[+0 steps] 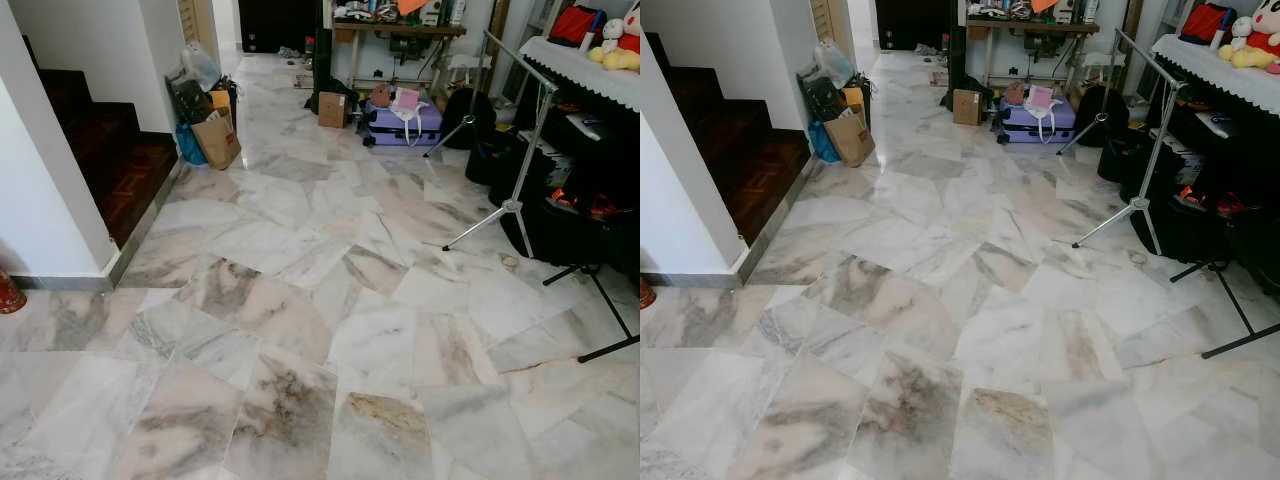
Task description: Move the pillow to the sofa from floor
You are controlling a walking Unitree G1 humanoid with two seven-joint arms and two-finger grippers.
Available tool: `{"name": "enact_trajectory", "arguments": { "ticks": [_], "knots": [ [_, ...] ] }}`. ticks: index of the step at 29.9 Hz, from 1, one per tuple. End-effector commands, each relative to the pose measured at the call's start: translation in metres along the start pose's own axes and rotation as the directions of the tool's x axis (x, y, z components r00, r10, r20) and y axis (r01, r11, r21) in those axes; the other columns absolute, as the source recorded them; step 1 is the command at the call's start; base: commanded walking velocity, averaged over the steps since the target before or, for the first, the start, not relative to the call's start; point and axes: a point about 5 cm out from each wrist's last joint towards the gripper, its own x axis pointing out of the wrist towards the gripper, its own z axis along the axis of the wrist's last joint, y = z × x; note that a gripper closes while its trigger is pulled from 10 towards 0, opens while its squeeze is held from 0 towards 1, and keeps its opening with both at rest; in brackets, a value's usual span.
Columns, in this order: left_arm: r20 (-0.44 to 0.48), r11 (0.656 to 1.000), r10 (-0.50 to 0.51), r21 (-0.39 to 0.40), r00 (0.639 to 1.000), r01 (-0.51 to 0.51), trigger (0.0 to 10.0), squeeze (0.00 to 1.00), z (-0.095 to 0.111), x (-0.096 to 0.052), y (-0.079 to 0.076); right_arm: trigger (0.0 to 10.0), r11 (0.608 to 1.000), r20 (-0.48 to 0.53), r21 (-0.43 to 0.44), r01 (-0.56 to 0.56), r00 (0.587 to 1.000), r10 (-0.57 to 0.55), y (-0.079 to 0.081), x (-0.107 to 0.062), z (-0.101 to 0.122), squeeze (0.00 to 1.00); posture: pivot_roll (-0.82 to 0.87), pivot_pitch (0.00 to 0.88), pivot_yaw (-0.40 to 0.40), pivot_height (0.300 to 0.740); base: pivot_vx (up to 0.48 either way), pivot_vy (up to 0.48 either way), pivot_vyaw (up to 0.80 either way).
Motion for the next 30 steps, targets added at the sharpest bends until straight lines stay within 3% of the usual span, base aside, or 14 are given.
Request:
{"name": "enact_trajectory", "arguments": {
  "ticks": [1, 5, 7, 11, 22, 30],
  "knots": [
    [-0.021, 0.998, -0.048, 0.025, 0.999, 0.049, 10.0, 0.0, 0.033, 0.01, 0.001, 10.0, 0.973, -0.017, -0.198, -0.122, 0.993, 0.121, 0.014, 0.012, 0.05, 0.0, 0.05, 0.0, -0.006, 0.74, 0.0, 0.0, 0.0],
    [-0.021, 0.999, -0.048, 0.024, 0.999, 0.048, 10.0, 0.0, 0.033, 0.01, 0.001, 10.0, 0.973, -0.019, -0.198, -0.123, 0.992, 0.121, 0.014, 0.012, 0.05, 0.0, 0.05, 0.0, -0.006, 0.74, 0.0, 0.0, 0.0],
    [-0.002, 0.996, -0.055, 0.066, 0.998, 0.055, 10.0, 0.0, 0.042, 0.012, -0.001, 10.0, 0.984, -0.02, -0.105, -0.146, 0.989, 0.145, 0.019, 0.011, 0.043, 0.0, 0.05, 0.0, 0.017, 0.74, 0.0, 0.0, 0.0],
    [0.006, 0.996, -0.04, 0.074, 0.999, 0.04, 10.0, 0.0, 0.043, 0.012, 0.001, 10.0, 0.985, -0.02, -0.089, -0.149, 0.989, 0.148, 0.021, 0.011, 0.042, 0.0, 0.05, 0.0, 0.017, 0.74, 0.0, 0.0, 0.0],
    [0.01, 0.998, 0.0, 0.056, 1.0, 0.0, 10.0, 0.0, 0.043, 0.011, 0.009, 10.0, 0.982, -0.018, -0.099, -0.16, 0.987, 0.159, 0.022, 0.011, 0.045, 0.0, 0.05, 0.0, 0.009, 0.74, 0.0, 0.0, 0.0],
    [-0.008, 0.999, 0.043, 0.005, 0.999, -0.043, 10.0, 0.0, 0.03, 0.007, 0.019, 10.0, 0.991, 0.0, -0.021, -0.131, 0.991, 0.131, 0.013, 0.009, 0.037, 0.0, 0.07, 0.0, 0.001, 0.74, 0.0, 0.0, 0.0]
  ]
}}
